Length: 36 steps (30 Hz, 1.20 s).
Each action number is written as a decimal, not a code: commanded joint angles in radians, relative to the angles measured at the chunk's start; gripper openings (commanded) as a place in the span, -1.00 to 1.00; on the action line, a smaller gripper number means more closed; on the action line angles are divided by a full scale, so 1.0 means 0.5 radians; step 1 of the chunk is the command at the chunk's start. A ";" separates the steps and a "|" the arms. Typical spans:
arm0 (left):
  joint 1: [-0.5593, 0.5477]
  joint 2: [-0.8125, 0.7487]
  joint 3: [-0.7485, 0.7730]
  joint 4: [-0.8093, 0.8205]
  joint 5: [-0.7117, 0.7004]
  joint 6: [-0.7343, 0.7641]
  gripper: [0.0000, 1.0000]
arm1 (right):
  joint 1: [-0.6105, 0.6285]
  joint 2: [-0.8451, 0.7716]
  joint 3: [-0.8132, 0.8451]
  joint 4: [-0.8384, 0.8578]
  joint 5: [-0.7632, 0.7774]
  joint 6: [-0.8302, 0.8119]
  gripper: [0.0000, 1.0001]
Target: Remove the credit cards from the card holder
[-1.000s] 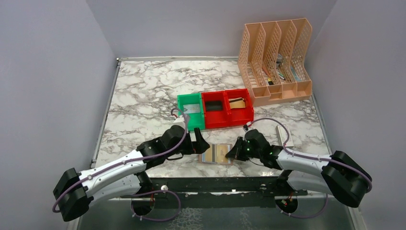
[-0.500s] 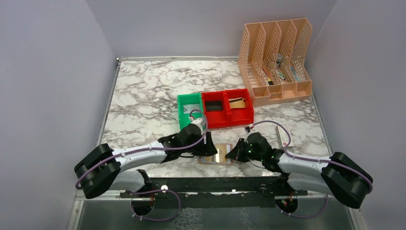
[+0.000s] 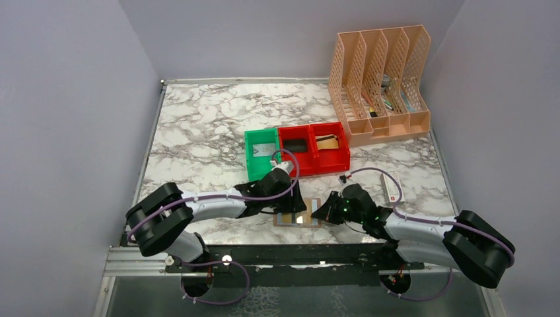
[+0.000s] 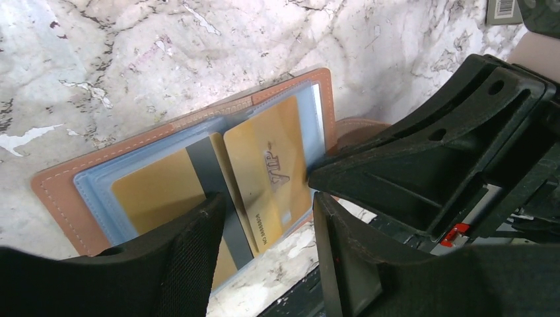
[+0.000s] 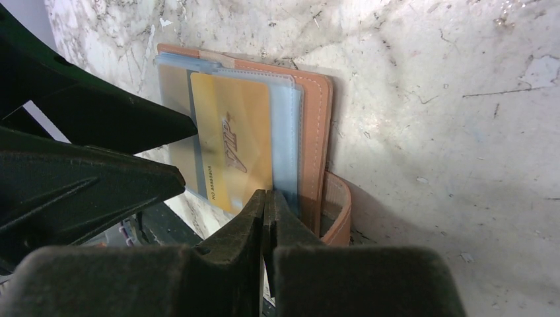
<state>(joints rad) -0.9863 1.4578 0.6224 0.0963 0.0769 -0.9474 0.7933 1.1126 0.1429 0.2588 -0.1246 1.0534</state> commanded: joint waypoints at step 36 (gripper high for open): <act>-0.012 -0.057 -0.272 0.273 -0.063 -0.308 -0.19 | 0.007 0.180 0.302 -0.537 0.045 -0.285 -0.98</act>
<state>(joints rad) -0.9890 1.4090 0.4984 0.2241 0.0452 -1.0977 0.7929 1.1919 0.3580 -0.0086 -0.1486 0.8726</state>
